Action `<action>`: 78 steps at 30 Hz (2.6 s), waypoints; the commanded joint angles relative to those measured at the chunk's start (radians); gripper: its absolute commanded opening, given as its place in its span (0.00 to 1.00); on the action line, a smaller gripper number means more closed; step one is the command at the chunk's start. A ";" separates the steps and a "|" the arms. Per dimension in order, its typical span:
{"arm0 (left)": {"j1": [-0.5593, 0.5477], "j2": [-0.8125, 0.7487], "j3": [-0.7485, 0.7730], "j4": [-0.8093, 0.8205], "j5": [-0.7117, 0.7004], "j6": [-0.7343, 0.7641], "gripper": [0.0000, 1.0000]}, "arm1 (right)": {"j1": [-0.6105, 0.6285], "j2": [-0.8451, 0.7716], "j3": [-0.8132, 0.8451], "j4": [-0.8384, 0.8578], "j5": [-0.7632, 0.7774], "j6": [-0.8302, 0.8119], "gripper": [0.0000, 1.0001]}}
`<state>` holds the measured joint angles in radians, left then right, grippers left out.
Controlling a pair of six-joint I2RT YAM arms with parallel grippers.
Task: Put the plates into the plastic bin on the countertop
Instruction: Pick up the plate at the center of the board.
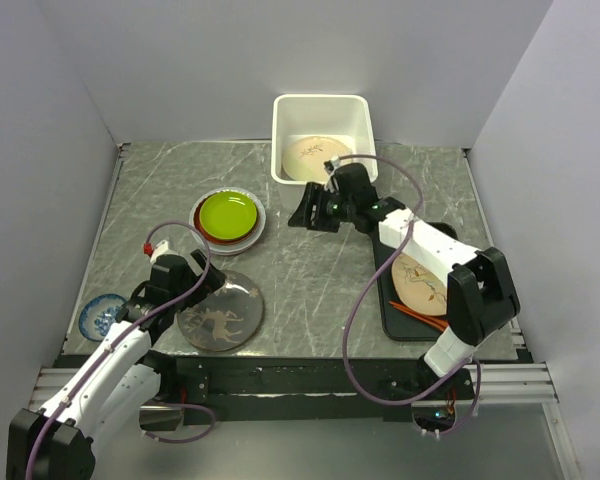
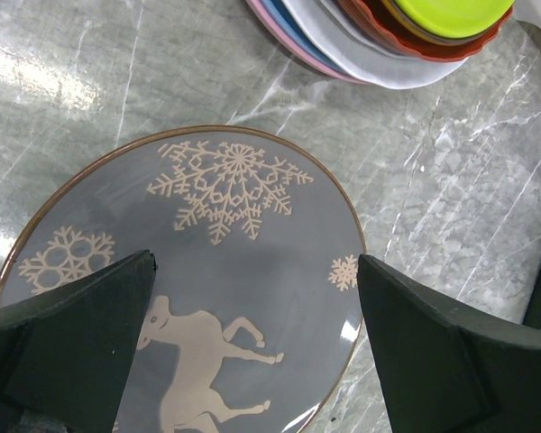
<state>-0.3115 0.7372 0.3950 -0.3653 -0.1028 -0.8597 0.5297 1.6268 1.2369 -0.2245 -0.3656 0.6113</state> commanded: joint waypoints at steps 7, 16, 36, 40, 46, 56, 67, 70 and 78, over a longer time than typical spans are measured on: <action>-0.005 0.004 0.042 0.017 -0.005 -0.009 0.99 | 0.113 -0.004 -0.131 0.192 -0.114 0.079 0.67; -0.005 0.008 0.038 0.022 -0.002 -0.006 0.99 | 0.167 0.045 -0.235 0.345 -0.167 0.160 0.67; -0.005 0.005 0.027 0.032 0.011 -0.004 0.99 | 0.233 0.238 -0.306 0.551 -0.251 0.249 0.64; -0.005 0.008 0.025 0.037 0.012 -0.002 0.99 | 0.245 0.275 -0.300 0.568 -0.259 0.257 0.63; -0.005 0.007 0.018 0.042 0.017 -0.002 0.99 | 0.268 0.330 -0.289 0.597 -0.279 0.275 0.61; -0.005 0.005 0.018 0.042 0.017 -0.001 0.99 | 0.294 0.390 -0.278 0.652 -0.294 0.311 0.58; -0.005 0.002 0.016 0.042 0.017 -0.004 0.99 | 0.317 0.441 -0.275 0.682 -0.286 0.331 0.48; -0.005 0.001 0.016 0.042 0.015 -0.004 0.99 | 0.319 0.446 -0.280 0.682 -0.279 0.332 0.33; -0.005 -0.004 0.016 0.040 0.015 -0.007 0.99 | 0.319 0.436 -0.290 0.685 -0.265 0.332 0.01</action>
<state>-0.3122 0.7483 0.3954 -0.3561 -0.0944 -0.8597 0.8375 2.0575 0.9497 0.4984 -0.6827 0.9821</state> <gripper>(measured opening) 0.994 0.037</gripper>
